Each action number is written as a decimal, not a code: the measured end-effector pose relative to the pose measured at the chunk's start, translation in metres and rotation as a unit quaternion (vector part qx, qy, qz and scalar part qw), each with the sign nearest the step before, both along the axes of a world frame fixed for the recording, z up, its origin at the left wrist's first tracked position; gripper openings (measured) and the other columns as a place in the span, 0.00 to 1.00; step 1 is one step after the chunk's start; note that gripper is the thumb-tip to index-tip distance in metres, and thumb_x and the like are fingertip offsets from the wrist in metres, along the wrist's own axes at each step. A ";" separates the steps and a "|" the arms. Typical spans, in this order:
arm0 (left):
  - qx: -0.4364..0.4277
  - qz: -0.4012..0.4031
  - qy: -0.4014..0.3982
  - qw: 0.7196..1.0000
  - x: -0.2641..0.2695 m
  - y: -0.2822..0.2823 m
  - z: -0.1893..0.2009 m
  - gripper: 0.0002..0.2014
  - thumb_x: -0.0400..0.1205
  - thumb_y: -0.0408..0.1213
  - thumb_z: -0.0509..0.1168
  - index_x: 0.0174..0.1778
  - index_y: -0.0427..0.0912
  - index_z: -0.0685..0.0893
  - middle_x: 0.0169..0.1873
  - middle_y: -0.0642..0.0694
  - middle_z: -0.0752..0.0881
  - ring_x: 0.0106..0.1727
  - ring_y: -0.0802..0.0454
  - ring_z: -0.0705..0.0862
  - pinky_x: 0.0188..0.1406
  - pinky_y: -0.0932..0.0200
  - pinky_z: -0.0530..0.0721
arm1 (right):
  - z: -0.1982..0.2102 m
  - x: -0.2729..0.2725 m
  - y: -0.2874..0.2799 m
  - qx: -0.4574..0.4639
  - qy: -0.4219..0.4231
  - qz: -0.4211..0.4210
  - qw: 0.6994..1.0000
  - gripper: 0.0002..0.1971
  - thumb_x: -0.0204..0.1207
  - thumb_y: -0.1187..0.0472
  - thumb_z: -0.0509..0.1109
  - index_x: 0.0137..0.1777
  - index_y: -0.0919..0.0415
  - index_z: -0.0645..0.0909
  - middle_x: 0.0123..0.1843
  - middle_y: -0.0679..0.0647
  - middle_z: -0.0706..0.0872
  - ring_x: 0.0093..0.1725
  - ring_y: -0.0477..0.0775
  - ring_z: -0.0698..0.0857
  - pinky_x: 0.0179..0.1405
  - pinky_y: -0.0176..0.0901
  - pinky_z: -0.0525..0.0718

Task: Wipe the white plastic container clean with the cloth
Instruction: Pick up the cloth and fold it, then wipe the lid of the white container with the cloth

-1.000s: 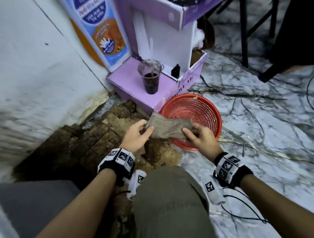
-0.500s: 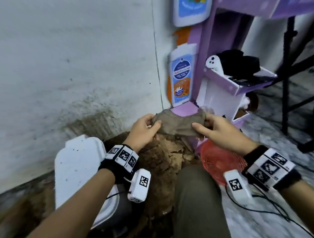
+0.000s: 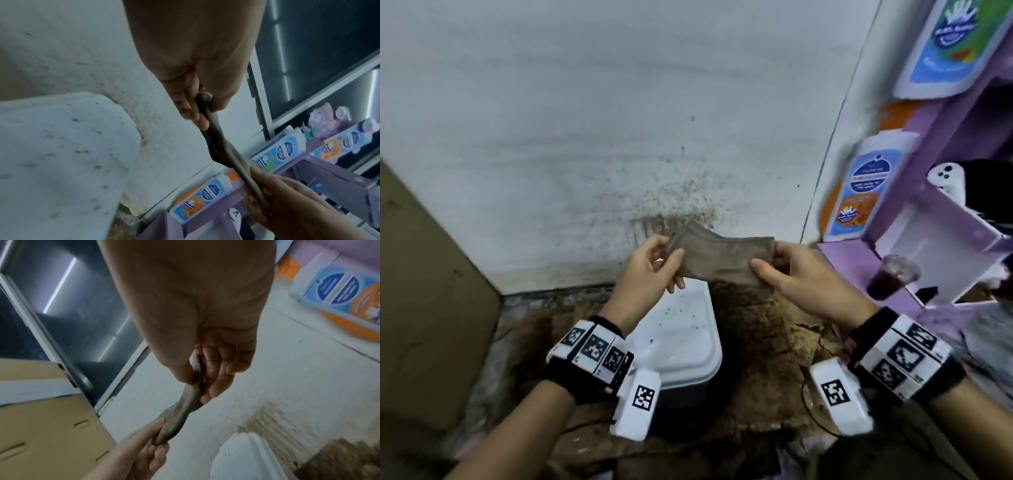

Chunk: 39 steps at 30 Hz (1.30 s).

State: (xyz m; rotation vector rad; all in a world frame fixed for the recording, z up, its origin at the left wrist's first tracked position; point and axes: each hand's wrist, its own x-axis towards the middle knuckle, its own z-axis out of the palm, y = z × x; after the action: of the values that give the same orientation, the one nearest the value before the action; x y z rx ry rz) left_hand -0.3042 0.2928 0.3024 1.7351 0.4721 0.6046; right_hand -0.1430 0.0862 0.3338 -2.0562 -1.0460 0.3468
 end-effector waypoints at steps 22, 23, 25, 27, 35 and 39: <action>0.371 -0.100 0.183 0.905 0.007 0.051 -0.071 0.09 0.85 0.47 0.70 0.60 0.54 0.89 0.50 0.53 0.87 0.53 0.49 0.77 0.54 0.46 0.77 | -0.133 -0.134 0.018 -0.121 0.237 -0.132 0.955 0.18 0.79 0.46 0.73 0.38 0.60 0.89 0.34 0.44 0.92 0.37 0.38 0.89 0.53 0.46 0.87; 0.366 -0.096 0.186 0.907 0.009 0.051 -0.072 0.10 0.85 0.47 0.70 0.61 0.54 0.89 0.50 0.54 0.87 0.53 0.49 0.77 0.55 0.46 0.77 | -0.132 -0.132 0.016 -0.142 0.235 -0.113 0.955 0.20 0.79 0.42 0.71 0.38 0.59 0.89 0.33 0.43 0.92 0.37 0.38 0.89 0.52 0.46 0.87; 0.350 -0.083 0.193 0.913 0.010 0.051 -0.074 0.11 0.85 0.46 0.70 0.63 0.55 0.87 0.51 0.56 0.85 0.55 0.50 0.76 0.57 0.47 0.76 | -0.128 -0.131 0.012 -0.197 0.195 -0.091 0.957 0.28 0.78 0.32 0.66 0.35 0.57 0.88 0.30 0.44 0.91 0.35 0.41 0.89 0.46 0.47 0.87; 0.344 -0.066 0.199 0.915 0.007 0.052 -0.075 0.14 0.85 0.47 0.70 0.67 0.56 0.85 0.55 0.56 0.85 0.60 0.50 0.77 0.61 0.47 0.75 | -0.117 -0.129 0.007 -0.243 0.092 -0.113 0.959 0.33 0.76 0.25 0.60 0.32 0.55 0.85 0.29 0.47 0.87 0.37 0.46 0.87 0.40 0.48 0.83; 0.235 0.007 0.210 0.949 -0.059 0.053 -0.079 0.34 0.78 0.64 0.71 0.80 0.61 0.72 0.72 0.55 0.72 0.76 0.53 0.71 0.76 0.44 0.72 | -0.118 -0.116 0.037 -0.021 -0.125 -0.082 0.989 0.12 0.82 0.47 0.68 0.61 0.51 0.79 0.61 0.47 0.76 0.63 0.49 0.78 0.60 0.47 0.79; 0.153 0.006 0.263 0.953 -0.087 0.034 -0.099 0.54 0.69 0.69 0.75 0.87 0.56 0.56 0.83 0.55 0.62 0.83 0.55 0.65 0.82 0.42 0.69 | -0.136 -0.112 0.067 -0.051 -0.149 -0.001 0.988 0.29 0.86 0.45 0.61 0.82 0.57 0.66 0.85 0.55 0.62 0.87 0.53 0.59 0.85 0.50 0.60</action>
State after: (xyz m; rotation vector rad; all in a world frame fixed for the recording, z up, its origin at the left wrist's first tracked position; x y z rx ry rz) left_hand -0.3912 0.3272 0.2035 2.1988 0.7918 0.2177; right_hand -0.2547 0.1529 0.1975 -2.2483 -1.2232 0.0921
